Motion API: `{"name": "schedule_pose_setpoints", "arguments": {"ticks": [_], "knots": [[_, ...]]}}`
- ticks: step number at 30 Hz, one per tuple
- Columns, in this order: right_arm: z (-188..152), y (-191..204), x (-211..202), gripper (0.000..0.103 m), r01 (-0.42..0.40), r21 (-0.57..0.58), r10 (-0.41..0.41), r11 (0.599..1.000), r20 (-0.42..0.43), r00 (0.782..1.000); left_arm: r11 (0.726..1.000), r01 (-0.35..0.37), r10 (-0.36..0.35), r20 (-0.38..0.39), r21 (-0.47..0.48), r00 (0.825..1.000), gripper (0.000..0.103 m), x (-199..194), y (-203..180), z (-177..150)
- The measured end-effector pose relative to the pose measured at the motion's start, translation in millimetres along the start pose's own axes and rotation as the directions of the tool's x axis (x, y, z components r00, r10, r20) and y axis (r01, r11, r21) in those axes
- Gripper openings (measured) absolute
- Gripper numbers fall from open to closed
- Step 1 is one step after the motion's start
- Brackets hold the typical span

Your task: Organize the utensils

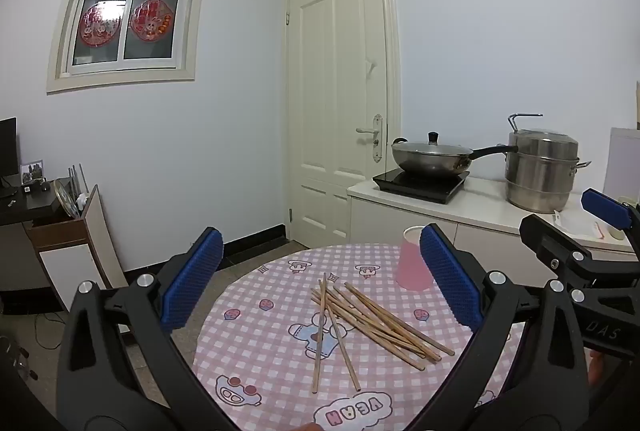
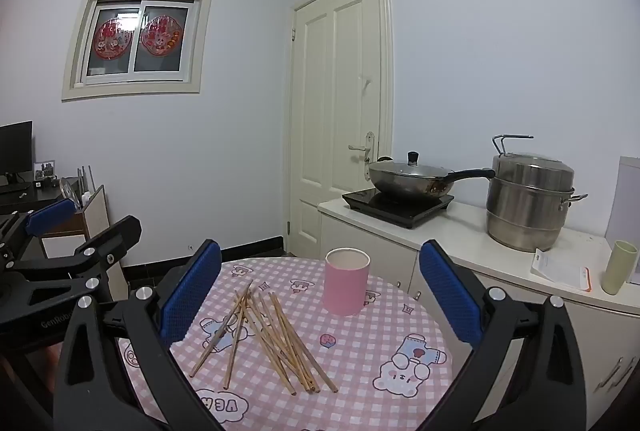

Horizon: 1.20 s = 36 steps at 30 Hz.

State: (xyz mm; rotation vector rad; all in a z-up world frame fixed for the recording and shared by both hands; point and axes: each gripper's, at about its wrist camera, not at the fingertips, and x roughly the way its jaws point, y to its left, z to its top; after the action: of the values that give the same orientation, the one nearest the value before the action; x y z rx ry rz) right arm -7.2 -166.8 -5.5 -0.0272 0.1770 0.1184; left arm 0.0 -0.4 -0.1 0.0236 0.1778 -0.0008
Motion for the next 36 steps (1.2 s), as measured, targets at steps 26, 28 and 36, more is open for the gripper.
{"name": "schedule_pose_setpoints", "arguments": {"ticks": [26, 28, 36], "knots": [[1.5, 0.4, 0.7, 0.096, 0.0, 0.001, 0.0, 1.0, -0.002, 1.0, 1.0, -0.004, 0.004, 0.003, 0.002, 1.0, 0.097, 0.4, -1.4, 1.6], [2.1, 0.6, 0.9, 0.096, 0.001, 0.001, -0.001, 1.0, -0.002, 1.0, 1.0, -0.003, 0.003, 0.002, 0.001, 1.0, 0.097, 1.8, -1.6, -0.1], [-1.1, -1.0, -1.6, 0.096, 0.001, 0.001, -0.001, 1.0, -0.002, 1.0, 1.0, -0.005, 0.005, 0.003, 0.002, 1.0, 0.097, -1.0, -7.4, 0.8]]}}
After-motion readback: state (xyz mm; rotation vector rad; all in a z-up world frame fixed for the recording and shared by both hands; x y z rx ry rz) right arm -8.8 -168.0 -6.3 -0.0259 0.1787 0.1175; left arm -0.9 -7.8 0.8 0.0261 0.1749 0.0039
